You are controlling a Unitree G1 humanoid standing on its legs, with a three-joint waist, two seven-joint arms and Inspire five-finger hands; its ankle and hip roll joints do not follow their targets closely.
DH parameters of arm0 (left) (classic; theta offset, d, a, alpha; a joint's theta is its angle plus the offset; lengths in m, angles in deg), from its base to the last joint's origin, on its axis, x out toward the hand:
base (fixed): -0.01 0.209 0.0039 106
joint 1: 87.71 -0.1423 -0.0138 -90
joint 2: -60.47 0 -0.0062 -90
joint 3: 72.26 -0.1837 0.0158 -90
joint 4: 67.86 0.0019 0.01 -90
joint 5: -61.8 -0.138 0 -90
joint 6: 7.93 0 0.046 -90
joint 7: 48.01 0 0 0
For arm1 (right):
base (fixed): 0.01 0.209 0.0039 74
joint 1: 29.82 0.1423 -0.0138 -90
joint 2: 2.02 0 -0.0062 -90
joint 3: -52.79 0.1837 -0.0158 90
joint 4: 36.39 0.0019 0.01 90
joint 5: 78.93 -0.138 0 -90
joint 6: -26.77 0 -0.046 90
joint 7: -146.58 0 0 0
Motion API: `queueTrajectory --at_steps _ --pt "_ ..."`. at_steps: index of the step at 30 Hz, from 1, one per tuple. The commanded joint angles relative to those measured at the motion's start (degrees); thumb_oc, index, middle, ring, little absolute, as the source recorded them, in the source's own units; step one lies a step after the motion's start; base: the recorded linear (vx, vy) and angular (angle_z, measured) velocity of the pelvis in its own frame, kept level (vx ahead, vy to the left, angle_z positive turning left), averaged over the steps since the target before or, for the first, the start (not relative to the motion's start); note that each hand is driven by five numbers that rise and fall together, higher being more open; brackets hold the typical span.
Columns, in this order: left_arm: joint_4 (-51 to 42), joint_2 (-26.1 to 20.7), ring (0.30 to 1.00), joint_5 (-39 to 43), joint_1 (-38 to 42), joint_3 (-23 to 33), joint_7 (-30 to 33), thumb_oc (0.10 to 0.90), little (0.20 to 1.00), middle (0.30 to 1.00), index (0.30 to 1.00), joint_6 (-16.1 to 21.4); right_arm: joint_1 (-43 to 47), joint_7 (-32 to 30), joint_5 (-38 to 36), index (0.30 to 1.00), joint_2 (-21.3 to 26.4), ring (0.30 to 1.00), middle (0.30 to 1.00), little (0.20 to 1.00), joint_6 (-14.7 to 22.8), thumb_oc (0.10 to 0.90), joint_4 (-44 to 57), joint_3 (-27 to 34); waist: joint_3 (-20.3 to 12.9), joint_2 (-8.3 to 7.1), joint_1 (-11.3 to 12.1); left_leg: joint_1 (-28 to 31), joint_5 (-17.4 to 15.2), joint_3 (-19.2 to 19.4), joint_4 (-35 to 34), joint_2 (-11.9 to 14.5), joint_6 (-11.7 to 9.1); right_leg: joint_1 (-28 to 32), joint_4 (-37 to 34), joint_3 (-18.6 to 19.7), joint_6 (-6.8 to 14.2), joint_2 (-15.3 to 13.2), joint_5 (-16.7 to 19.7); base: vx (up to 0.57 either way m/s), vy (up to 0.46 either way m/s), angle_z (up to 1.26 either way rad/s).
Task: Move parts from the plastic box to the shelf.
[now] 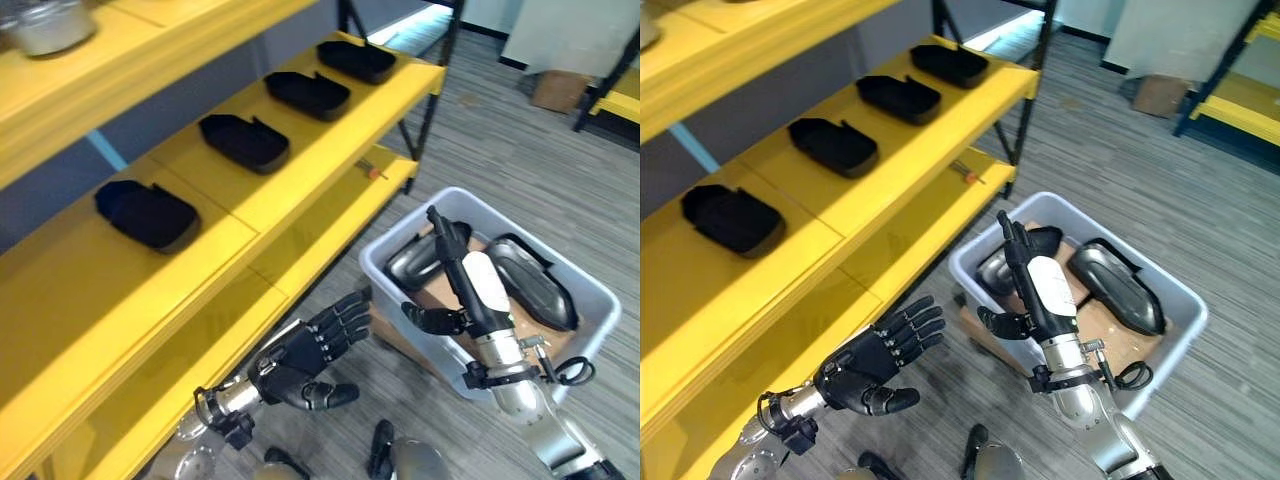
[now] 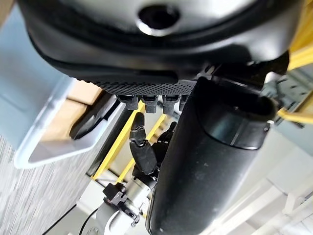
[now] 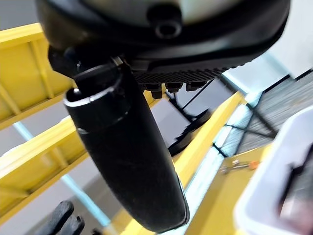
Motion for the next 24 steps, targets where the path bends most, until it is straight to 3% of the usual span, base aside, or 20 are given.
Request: queueTrajectory --at_steps 1,5,9,11,12,14,17,21,24 --pt "-7.24 1.37 1.000 2.44 1.48 2.46 1.01 0.900 1.000 1.000 1.000 6.82 5.55 -2.62 -2.59 1.000 0.05 1.000 1.000 1.000 0.27 0.900 3.94 2.84 -3.39 -1.74 -0.34 -2.61 -3.25 0.57 -2.84 -5.73 -2.08 9.98 -10.24 -1.14 7.81 -6.28 1.77 -0.05 -0.352 -0.38" --pt "-6.56 1.45 1.000 2.31 1.75 4.59 0.87 0.900 1.000 1.000 1.000 6.84 2.69 -3.34 -3.17 1.000 0.84 1.000 1.000 1.000 -0.09 0.900 3.15 5.95 -3.78 -1.80 -2.03 -1.80 -1.53 -1.19 -5.13 -5.44 -3.30 9.59 -10.01 0.98 6.78 -4.46 1.17 -0.04 -0.288 -0.20" --pt "-6.97 1.91 1.000 2.29 1.88 6.19 1.80 0.900 1.000 1.000 1.000 6.84 0.88 -3.51 -4.13 1.000 0.75 1.000 1.000 1.000 1.77 0.900 1.84 6.68 -4.07 -1.86 -1.70 -1.17 -0.88 -9.58 -6.57 -6.75 -4.55 9.04 -9.36 5.02 6.10 -3.09 0.42 0.05 -0.180 -0.34" --pt "-7.20 2.23 1.000 1.94 1.44 6.77 2.70 0.900 1.000 1.000 1.000 6.87 0.60 -2.93 -4.71 1.000 0.78 1.000 1.000 1.000 2.70 0.900 1.36 6.31 -4.18 -1.84 -0.73 -1.25 -1.44 -17.06 -7.62 -8.31 -4.51 8.83 -9.21 8.45 5.95 -2.51 0.27 0.15 -0.098 -0.94" --pt "-7.85 2.81 1.000 0.92 0.29 7.93 3.86 0.900 1.000 1.000 1.000 6.56 1.13 -0.96 -6.18 1.000 0.87 1.000 1.000 1.000 3.39 0.900 1.21 5.07 -4.47 -1.80 1.15 -2.16 -2.52 -27.99 -8.25 -11.50 -3.17 7.97 -9.43 13.89 5.47 -1.50 0.97 0.20 -0.099 -1.18" --pt "-7.90 3.01 1.000 0.27 -0.49 8.51 4.15 0.900 1.000 1.000 1.000 6.73 1.30 0.13 -5.90 1.000 0.93 1.000 1.000 1.000 3.70 0.900 1.25 4.16 -4.62 -1.62 1.91 -1.94 -4.56 -32.79 -8.09 -14.56 -2.26 7.92 -9.66 16.66 5.58 -0.95 1.02 0.15 -0.057 -1.43" --pt "-7.69 3.27 1.000 0.62 -1.57 9.02 2.45 0.900 1.000 1.000 1.000 6.28 0.53 -0.06 -5.21 1.000 0.43 1.000 1.000 1.000 3.11 0.900 1.91 2.98 -4.96 -0.83 2.35 -1.67 -5.71 -35.52 -9.10 -18.23 -1.00 7.78 -10.34 18.38 5.79 0.08 1.53 0.12 -0.035 -1.63" --pt "-7.18 3.01 1.000 0.51 -1.86 8.47 0.59 0.900 1.000 1.000 1.000 6.03 -0.21 0.57 -5.52 1.000 0.03 1.000 1.000 1.000 1.27 0.900 2.60 2.57 -4.97 -0.22 2.18 -1.24 -3.75 -35.84 -13.10 -18.88 -1.20 7.86 -10.77 18.54 6.07 0.96 1.58 0.09 0.027 -0.86" --pt "-7.11 2.78 1.000 -0.10 -2.25 8.02 -0.37 0.900 1.000 1.000 1.000 6.21 0.25 2.30 -6.49 1.000 -0.27 1.000 1.000 1.000 1.02 0.900 2.08 1.47 -4.40 -0.09 3.09 -3.37 -1.69 -39.56 -14.08 -18.92 -1.90 8.24 -10.35 20.19 5.97 1.36 1.01 0.11 0.065 0.13"
